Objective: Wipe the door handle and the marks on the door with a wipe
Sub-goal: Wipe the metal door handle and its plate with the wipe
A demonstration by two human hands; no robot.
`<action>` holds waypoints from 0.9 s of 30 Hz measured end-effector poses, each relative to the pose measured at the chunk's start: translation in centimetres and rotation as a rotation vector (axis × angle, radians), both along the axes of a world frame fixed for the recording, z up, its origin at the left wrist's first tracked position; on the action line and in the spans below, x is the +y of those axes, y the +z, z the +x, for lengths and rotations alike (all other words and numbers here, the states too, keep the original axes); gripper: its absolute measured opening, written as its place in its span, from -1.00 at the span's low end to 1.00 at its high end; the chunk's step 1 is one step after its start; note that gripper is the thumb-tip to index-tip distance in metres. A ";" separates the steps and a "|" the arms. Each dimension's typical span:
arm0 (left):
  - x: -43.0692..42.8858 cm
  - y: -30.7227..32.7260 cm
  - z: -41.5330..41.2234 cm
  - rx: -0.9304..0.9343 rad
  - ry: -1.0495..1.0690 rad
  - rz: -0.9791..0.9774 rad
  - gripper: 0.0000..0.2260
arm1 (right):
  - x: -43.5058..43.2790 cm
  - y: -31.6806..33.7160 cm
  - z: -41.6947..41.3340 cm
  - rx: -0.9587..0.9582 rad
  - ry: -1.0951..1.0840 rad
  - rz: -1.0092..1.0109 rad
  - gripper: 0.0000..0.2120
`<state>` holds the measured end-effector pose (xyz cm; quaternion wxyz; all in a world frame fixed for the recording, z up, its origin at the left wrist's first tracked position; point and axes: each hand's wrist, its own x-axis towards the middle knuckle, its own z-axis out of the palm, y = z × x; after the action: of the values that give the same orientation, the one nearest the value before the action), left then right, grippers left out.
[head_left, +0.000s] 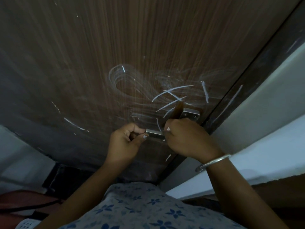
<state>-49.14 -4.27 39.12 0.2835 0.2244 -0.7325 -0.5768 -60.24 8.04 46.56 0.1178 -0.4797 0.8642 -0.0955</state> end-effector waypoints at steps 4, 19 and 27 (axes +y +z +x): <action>0.0 0.2 -0.2 0.021 0.013 -0.002 -0.72 | -1.3 -0.1 0.6 -0.051 0.000 -0.039 -0.81; -0.3 -0.1 -0.3 0.011 -0.003 0.034 -0.78 | -2.0 -1.1 0.9 -0.156 0.018 -0.206 -0.79; -0.9 -0.1 0.2 -0.019 -0.033 -0.092 -0.74 | -2.1 -1.5 1.8 0.032 0.067 -0.219 -0.81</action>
<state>-48.93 -5.19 38.98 0.2771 0.2047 -0.7644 -0.5450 -58.44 5.96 45.04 0.0540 -0.5196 0.8340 -0.1776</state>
